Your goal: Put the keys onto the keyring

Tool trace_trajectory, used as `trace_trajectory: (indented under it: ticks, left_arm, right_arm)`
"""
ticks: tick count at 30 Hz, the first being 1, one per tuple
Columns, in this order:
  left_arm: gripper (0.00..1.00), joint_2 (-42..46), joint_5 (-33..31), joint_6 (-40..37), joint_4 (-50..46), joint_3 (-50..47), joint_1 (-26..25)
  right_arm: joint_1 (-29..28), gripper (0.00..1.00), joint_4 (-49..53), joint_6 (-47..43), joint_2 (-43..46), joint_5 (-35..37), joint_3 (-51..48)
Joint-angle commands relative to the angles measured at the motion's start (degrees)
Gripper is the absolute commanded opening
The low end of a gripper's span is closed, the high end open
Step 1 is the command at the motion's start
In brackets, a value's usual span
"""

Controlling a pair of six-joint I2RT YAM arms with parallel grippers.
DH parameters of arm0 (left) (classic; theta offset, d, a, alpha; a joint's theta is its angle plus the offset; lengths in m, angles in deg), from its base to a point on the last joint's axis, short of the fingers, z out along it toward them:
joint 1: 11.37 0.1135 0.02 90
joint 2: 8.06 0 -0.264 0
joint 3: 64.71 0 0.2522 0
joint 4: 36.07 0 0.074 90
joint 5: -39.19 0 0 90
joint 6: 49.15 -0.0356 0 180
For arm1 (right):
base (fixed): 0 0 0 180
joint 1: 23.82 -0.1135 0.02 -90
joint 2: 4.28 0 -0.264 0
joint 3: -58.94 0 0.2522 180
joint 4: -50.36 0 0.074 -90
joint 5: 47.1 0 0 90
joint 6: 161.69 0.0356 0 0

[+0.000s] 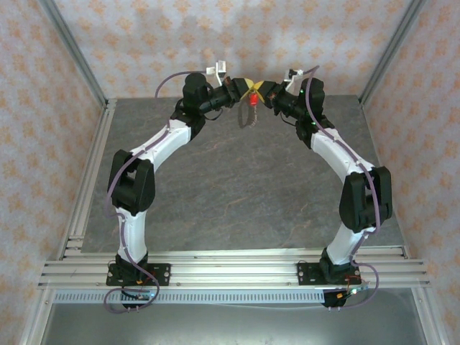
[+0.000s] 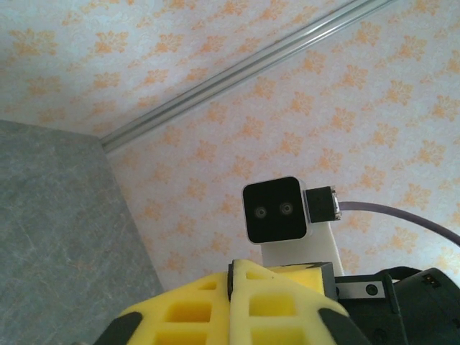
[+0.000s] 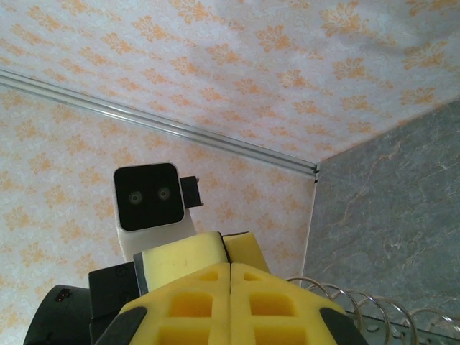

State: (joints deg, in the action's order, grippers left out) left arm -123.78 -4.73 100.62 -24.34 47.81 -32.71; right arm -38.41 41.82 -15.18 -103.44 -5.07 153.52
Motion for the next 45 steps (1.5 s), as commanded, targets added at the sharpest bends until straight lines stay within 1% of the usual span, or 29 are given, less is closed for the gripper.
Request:
trace_trajectory:
  ticks: [1,6,10,14,16,18,22,26,33,36,40,45]
  left_arm:
    - [0.0,2.73,2.91,-2.22,-2.83,-0.87,-1.95]
    - [0.0,1.83,2.83,-1.67,-2.64,-0.15,-2.04]
    - [0.0,1.24,1.36,1.17,1.26,-1.0,-2.04]
    - [0.0,1.12,-0.33,3.67,4.81,-1.82,-1.78]
    - [0.0,1.41,-1.22,5.39,7.75,-2.88,-1.51]
    - [0.0,1.49,-1.69,6.55,9.27,-3.39,-1.21]
    - [0.0,1.94,-2.4,7.2,10.01,-4.01,-1.07]
    - [0.0,1.91,-2.93,9.06,12.13,-4.44,-1.07]
    - [0.0,2.97,-3.61,10.19,12.52,-4.66,-1.07]
    - [0.0,3.37,-3.72,10.19,11.91,-4.63,-1.02]
    - [0.0,3.42,-3.9,10.28,11.68,-4.56,-1.16]
    - [0.0,3.05,-3.99,10.85,11.89,-4.03,-1.16]
  right_arm:
    - [-0.62,0.0,-3.7,-0.37,2.73,0.86,0.52]
    - [-0.65,0.0,-4.59,0.27,2.51,0.56,0.63]
    - [-0.61,0.01,-4.33,0.27,2.56,1.06,0.91]
    - [-0.11,0.25,-3.95,0.16,3.45,2.79,0.42]
    - [0.79,0.31,-4.55,0.58,4.49,3.93,-0.85]
    - [1.85,0.34,-5.85,1.25,5.67,4.67,-2.6]
    - [3.48,0.36,-8.71,1.46,8.58,5.73,-7.37]
    - [3.79,0.37,-9.69,-1.42,10.27,5.17,-11.14]
    - [3.81,0.38,-18.91,-5.12,10.45,0.54,-16.93]
    - [3.8,0.39,-21.1,-6.49,10.39,-0.87,-18.35]
    - [3.82,0.39,-25.15,-6.09,9.94,-3.2,-19.19]
    - [3.51,0.4,-26.01,-6.45,8.95,-4.5,-18.38]
